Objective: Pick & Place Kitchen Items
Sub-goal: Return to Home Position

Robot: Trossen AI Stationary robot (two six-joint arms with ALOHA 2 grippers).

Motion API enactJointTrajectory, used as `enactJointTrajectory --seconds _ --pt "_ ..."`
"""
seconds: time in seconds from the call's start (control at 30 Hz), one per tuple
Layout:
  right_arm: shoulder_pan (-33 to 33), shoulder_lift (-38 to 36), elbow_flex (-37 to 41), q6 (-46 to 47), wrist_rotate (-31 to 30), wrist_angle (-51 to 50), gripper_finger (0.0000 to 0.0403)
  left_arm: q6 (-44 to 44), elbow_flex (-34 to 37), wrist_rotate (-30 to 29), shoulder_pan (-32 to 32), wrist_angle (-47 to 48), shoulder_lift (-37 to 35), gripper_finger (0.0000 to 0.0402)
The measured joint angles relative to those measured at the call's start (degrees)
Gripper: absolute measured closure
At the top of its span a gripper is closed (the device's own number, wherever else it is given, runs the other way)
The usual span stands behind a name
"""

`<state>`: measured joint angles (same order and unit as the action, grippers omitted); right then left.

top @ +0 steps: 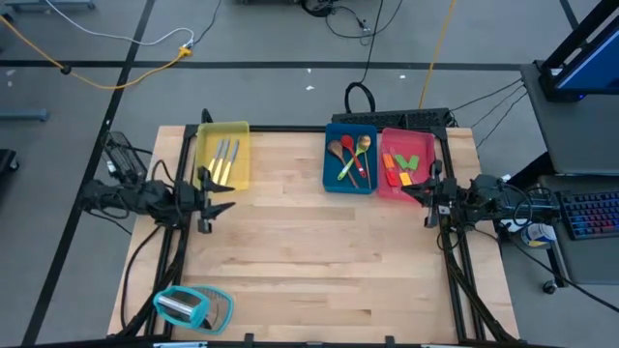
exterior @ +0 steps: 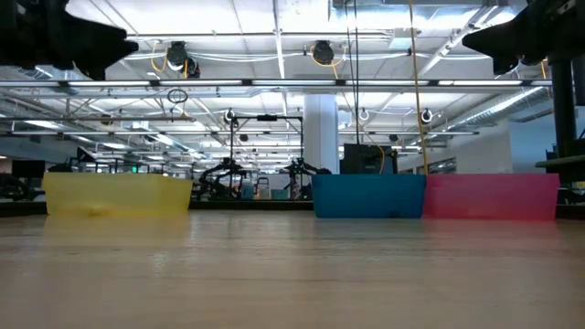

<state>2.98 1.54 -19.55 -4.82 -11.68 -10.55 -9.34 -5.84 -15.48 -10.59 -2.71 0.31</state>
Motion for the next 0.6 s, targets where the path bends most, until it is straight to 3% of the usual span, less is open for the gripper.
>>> enactJointTrajectory --seconds 0.23,0.6 --pt "0.0 -0.02 3.86 0.75 0.0 5.53 0.0395 0.48 5.17 0.0 0.02 -5.96 -0.01 0.0211" --pt "0.0 0.02 16.01 -0.83 0.04 20.94 0.0395 0.26 5.21 2.62 0.02 -5.17 -0.01 0.0211"
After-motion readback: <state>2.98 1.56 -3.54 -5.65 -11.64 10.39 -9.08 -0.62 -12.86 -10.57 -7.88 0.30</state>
